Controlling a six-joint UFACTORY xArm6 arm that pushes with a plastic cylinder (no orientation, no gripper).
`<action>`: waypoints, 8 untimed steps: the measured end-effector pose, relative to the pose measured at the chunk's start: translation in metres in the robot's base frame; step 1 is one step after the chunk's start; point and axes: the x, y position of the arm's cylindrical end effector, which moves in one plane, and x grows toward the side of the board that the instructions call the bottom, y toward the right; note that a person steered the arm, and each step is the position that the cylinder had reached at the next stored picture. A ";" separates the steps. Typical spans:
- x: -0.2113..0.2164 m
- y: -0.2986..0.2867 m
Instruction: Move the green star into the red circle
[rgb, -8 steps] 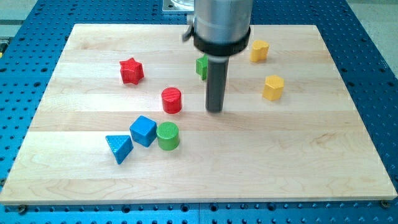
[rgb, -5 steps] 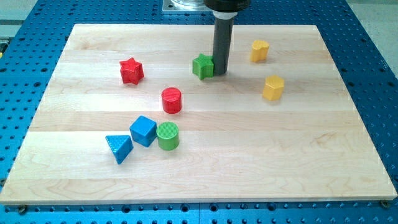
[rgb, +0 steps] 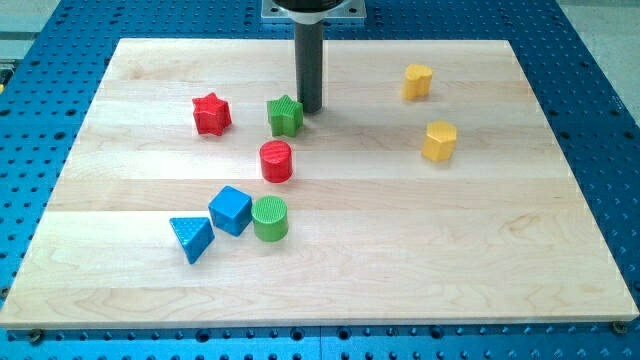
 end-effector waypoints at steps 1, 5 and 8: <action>-0.001 -0.017; 0.037 -0.071; 0.098 -0.111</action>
